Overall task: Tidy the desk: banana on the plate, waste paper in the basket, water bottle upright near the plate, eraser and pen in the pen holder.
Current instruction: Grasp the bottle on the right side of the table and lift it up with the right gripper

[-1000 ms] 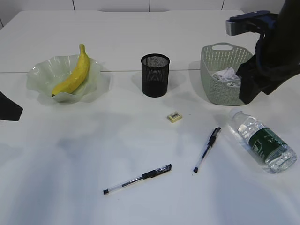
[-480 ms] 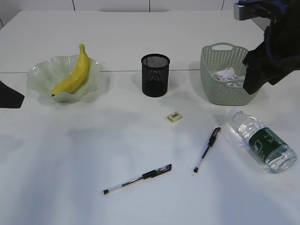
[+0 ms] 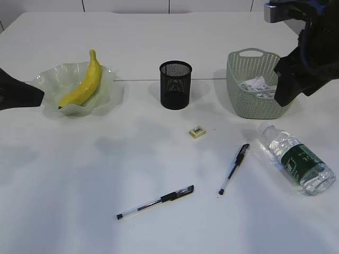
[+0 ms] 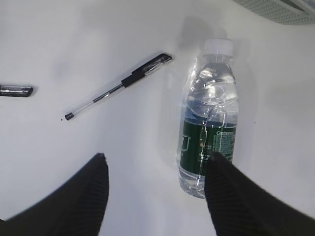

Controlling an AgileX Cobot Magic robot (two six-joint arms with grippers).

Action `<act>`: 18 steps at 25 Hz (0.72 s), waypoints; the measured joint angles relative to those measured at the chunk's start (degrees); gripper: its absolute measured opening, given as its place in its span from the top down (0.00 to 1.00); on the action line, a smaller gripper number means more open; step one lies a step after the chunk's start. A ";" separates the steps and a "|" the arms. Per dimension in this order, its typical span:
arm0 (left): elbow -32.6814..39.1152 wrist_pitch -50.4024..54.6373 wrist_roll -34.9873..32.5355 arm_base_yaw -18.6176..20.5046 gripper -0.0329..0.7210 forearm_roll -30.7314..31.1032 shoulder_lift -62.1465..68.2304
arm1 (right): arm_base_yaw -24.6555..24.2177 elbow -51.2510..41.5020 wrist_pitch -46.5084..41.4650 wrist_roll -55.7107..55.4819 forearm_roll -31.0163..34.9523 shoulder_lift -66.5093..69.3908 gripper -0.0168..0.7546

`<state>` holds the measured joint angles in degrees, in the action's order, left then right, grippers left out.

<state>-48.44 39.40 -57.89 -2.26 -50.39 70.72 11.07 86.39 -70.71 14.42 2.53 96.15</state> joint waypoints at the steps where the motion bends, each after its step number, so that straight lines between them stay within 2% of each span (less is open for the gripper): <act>1: 0.00 0.00 -1.14 0.00 0.64 -0.97 0.00 | 0.00 0.00 0.00 0.00 0.00 0.00 0.38; 7: 0.00 -1.56 -2.06 0.00 0.63 -1.83 0.00 | 0.00 0.00 0.00 0.00 0.00 0.00 0.38; 13: 0.00 -4.42 4.22 0.00 0.63 -2.43 1.55 | 0.00 0.00 0.00 0.00 0.00 0.00 0.38; 18: 0.00 -4.56 5.27 -3.38 0.58 2.91 6.71 | 0.00 0.00 0.00 0.00 0.00 0.00 0.38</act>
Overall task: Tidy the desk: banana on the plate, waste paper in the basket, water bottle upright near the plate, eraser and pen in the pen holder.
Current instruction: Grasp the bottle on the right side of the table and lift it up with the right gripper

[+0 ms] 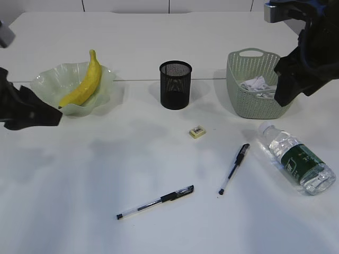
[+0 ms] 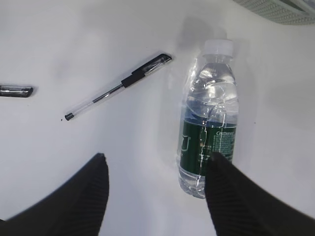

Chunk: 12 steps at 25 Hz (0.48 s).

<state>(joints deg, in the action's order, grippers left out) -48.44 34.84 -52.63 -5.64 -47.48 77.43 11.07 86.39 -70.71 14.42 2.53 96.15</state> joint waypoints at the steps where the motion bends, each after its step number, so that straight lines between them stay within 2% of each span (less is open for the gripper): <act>1: 0.00 -0.37 0.02 -1.46 0.58 0.97 0.92 | 0.00 0.00 0.00 0.00 0.00 0.00 0.38; 7: 0.00 -4.95 2.30 -11.80 0.57 13.77 2.74 | 0.00 0.00 0.00 0.00 0.00 0.00 0.38; 12: 0.00 -8.71 2.92 -16.78 0.56 24.17 2.98 | 0.00 0.00 0.00 0.00 0.00 0.00 0.38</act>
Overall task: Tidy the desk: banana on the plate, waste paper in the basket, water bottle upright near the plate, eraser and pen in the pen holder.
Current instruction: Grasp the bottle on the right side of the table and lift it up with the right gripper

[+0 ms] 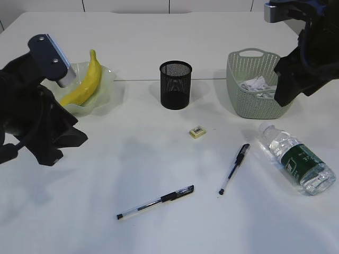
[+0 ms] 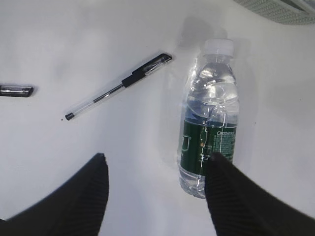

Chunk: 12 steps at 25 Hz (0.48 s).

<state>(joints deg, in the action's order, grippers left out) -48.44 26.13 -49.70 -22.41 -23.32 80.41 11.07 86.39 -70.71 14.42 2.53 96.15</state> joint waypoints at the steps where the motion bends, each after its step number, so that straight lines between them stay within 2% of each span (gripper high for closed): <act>1: 0.00 -1.03 0.00 -0.81 0.56 2.46 0.00 | 0.00 0.00 0.00 0.00 0.00 0.00 0.38; 6: 0.00 -6.35 0.00 -6.12 0.56 15.68 0.00 | 0.00 0.00 0.00 0.00 0.00 0.00 0.38; 12: 0.00 -10.78 0.00 -7.43 0.56 26.79 0.00 | 0.00 0.00 0.00 0.00 0.00 0.00 0.38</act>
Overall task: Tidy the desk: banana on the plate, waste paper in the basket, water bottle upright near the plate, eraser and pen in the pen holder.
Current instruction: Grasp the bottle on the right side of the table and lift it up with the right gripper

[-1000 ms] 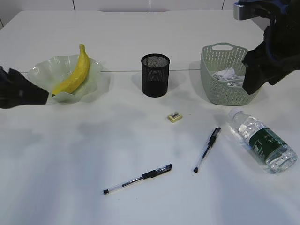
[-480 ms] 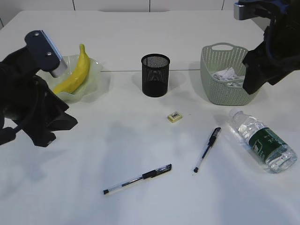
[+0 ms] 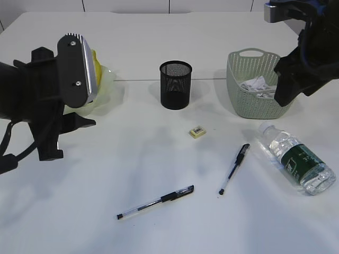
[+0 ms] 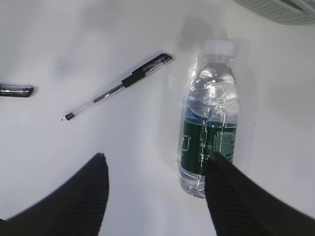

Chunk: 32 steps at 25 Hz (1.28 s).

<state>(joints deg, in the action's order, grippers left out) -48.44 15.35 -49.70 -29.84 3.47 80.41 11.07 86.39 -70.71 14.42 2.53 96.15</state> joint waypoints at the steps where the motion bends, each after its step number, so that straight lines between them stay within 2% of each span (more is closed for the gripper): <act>1: 0.00 -0.66 0.00 -0.09 0.56 1.16 0.00 | 0.00 0.00 0.00 0.00 0.00 0.00 0.38; 5: 0.00 -5.91 0.00 -1.04 0.56 3.26 0.00 | 0.00 0.00 0.00 0.00 0.00 0.00 0.38; 8: 0.00 -9.25 0.00 -2.64 0.56 2.46 0.55 | 0.00 0.00 0.00 0.00 0.36 0.00 0.38; 17: 0.23 -20.50 0.28 -6.76 0.56 -11.65 3.11 | 0.00 -4.76 2.83 0.00 1.19 0.00 0.38; 27: 0.23 -15.86 5.31 -7.50 0.56 -19.57 3.11 | 0.00 -7.42 12.06 -0.13 -0.54 0.11 0.36; 32: 0.23 -11.02 5.87 -7.76 0.43 -25.76 3.11 | -0.37 -7.42 13.32 -0.13 -2.53 2.34 0.31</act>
<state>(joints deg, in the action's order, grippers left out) -48.21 4.33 -43.83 -37.60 -22.29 83.52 10.70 78.96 -57.39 14.29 0.00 98.49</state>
